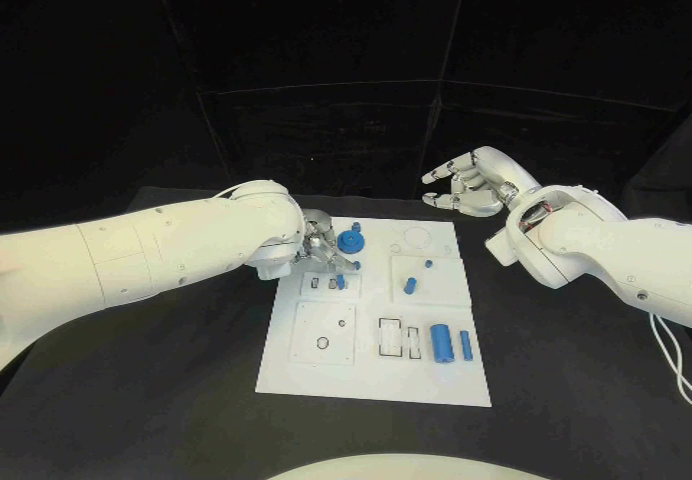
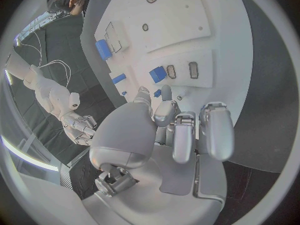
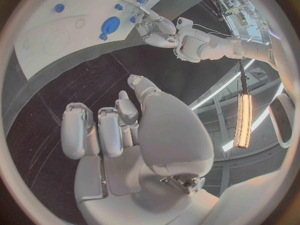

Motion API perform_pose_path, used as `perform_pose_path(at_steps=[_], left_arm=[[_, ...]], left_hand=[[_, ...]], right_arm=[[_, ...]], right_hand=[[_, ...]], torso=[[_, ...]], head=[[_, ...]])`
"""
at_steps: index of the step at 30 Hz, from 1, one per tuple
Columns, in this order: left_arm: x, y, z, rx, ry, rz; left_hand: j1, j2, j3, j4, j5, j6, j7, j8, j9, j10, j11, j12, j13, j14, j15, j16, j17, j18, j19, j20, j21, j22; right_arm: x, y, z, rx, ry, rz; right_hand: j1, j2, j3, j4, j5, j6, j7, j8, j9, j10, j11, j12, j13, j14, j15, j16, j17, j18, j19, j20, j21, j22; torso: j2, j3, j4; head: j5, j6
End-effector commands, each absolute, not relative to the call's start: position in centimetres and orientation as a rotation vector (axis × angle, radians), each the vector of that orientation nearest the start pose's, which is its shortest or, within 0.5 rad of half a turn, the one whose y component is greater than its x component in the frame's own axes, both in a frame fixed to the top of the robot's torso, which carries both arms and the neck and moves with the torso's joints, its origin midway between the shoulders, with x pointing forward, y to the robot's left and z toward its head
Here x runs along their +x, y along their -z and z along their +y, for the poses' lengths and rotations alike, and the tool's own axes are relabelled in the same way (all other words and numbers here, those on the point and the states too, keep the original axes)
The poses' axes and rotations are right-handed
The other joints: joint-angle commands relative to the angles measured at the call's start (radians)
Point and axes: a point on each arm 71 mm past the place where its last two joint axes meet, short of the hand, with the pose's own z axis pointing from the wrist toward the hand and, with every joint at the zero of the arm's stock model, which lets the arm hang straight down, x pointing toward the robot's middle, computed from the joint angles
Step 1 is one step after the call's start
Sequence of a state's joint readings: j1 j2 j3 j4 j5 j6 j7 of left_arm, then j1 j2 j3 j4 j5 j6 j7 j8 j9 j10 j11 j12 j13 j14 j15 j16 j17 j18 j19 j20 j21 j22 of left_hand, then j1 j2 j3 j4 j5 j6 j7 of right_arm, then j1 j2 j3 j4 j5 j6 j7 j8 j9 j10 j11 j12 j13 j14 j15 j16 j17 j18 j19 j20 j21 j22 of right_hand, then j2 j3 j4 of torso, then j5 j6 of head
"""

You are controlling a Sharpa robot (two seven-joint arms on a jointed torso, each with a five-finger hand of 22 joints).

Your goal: Assemble the parts on the task board

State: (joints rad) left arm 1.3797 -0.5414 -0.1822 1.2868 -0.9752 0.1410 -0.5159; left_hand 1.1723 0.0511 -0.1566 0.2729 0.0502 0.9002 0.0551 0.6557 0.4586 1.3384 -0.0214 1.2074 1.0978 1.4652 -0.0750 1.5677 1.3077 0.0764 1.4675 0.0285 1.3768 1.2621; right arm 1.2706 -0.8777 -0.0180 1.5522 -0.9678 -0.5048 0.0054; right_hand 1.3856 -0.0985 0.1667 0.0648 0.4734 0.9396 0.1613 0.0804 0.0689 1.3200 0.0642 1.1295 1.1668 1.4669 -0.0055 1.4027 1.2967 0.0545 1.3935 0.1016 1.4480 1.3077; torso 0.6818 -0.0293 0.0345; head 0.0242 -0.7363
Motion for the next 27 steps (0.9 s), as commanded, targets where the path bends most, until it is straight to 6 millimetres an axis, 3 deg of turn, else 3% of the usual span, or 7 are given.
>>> perform_pose_path(at_steps=[1, 16, 27], left_arm=[[52.61, 19.71, 13.15, -0.053, 0.385, 2.333], [52.33, 20.24, 12.73, -0.044, 0.331, 2.394], [52.15, 20.38, 12.25, -0.031, 0.322, 2.412]], left_hand=[[0.003, 0.005, 0.002, -0.004, 0.0, -0.006, -0.002, 0.005, 0.001, 0.004, 0.002, 0.004, 0.0, 0.106, -0.007, 0.003, 0.263, -0.015, 0.005, -0.003, 0.006, 0.001], [-0.009, 0.005, -0.006, 0.003, -0.001, -0.003, -0.005, 0.02, 0.014, 0.015, 0.0, 0.02, 0.019, 0.106, -0.007, 0.003, 0.263, -0.016, 0.006, -0.003, 0.014, 0.013], [-0.016, 0.002, -0.014, 0.006, -0.001, -0.002, -0.007, 0.027, 0.02, 0.017, -0.002, 0.024, 0.022, 0.106, -0.009, 0.003, 0.263, -0.017, 0.007, -0.004, 0.017, 0.018]], right_arm=[[49.84, 13.09, -21.67, 0.306, -0.895, 1.496], [49.95, 13.13, -21.4, 0.304, -0.898, 1.498], [50.07, 13.19, -21.25, 0.302, -0.899, 1.501]], right_hand=[[-0.005, -0.005, 0.007, -0.002, -0.003, 0.003, -0.002, -0.004, -0.001, -0.006, 0.002, -0.004, -0.001, 0.042, -0.004, -0.005, -0.001, 0.008, -0.005, 0.0, -0.006, -0.001], [-0.008, -0.006, 0.008, -0.001, -0.007, 0.003, -0.002, -0.003, -0.001, -0.006, 0.002, -0.005, -0.003, 0.042, -0.004, -0.006, -0.003, 0.008, -0.006, 0.0, -0.007, -0.002], [-0.009, -0.006, 0.008, 0.0, -0.008, 0.004, -0.002, -0.003, -0.001, -0.006, 0.002, -0.004, -0.002, 0.042, -0.004, -0.006, -0.003, 0.008, -0.006, 0.0, -0.008, -0.003]], torso=[[0.0, -0.0001, 0.0015], [0.0, -0.0003, -0.0005], [-0.001, -0.0003, 0.002]], head=[[0.001, -0.005], [0.002, -0.013], [-0.003, -0.018]])
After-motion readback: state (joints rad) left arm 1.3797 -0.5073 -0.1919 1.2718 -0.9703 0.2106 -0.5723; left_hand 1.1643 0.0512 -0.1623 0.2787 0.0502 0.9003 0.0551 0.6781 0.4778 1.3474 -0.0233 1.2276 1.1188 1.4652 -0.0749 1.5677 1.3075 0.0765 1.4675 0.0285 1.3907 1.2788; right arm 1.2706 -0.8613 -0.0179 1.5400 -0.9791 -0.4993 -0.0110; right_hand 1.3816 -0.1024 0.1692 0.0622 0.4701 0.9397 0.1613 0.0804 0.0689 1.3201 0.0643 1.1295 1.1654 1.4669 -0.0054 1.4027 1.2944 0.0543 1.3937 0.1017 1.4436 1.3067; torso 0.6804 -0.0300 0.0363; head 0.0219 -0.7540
